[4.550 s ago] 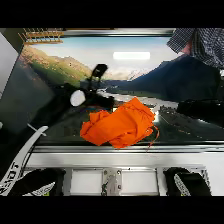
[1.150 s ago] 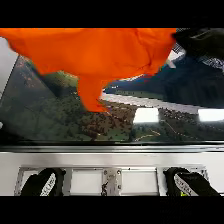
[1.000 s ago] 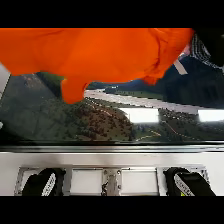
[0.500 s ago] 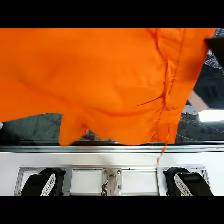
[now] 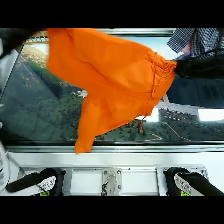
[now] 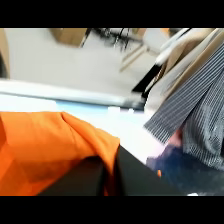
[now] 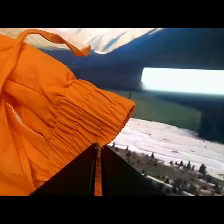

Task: Fold the clothes and pants, and hang the long-sleeved shirts on hangers.

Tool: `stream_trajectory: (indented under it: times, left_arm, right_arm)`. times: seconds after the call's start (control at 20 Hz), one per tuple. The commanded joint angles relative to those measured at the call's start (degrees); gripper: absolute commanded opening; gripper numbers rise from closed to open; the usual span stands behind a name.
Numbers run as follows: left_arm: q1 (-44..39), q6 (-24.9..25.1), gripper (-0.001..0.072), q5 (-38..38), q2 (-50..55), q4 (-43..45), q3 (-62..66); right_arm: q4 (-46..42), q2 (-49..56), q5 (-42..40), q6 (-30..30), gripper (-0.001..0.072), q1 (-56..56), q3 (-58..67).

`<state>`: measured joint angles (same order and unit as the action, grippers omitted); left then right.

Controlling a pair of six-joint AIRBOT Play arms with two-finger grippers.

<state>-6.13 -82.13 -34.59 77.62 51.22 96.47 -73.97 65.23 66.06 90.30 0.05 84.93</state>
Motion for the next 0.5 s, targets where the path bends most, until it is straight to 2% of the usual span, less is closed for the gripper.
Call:
stream_trajectory:
  times: [0.0,0.05,0.2,0.25,0.3,0.35,0.45]
  left_arm:
    - [-0.3,-1.6,0.0644,-2.8,10.7,-0.2,0.1]
    - [1.3,-2.9,0.0661,-6.1,11.7,-0.2,0.1]
    - [8.4,-3.8,0.066,-20.4,12.2,2.1,-0.8]
    - [10.4,-3.8,0.066,-24.8,11.5,4.0,-3.0]
    - [12.1,-3.9,0.066,-28.2,10.1,6.2,-6.4]
    - [13.5,-3.9,0.0659,-30.6,8.3,8.2,-11.5]
    - [14.8,-3.9,0.066,-31.8,3.8,9.0,-25.1]
  right_arm:
    - [-3.7,9.8,-11.3,2.1,0.04,-0.5,-0.3]
    - [-3.2,11.2,-12.4,2.1,0.0627,-0.9,-0.3]
    - [-3.4,11.0,-11.2,0.5,0.0624,-1.4,-0.3]
    - [-3.4,9.9,-10.0,-0.3,0.0603,-1.5,-0.3]
    - [-3.4,8.7,-8.4,-0.8,0.0537,-1.4,-0.4]
    - [-3.4,7.5,-6.4,-1.4,0.0474,-1.3,-0.4]
    - [-3.3,4.8,-2.0,-2.5,0.0471,-1.0,-0.4]
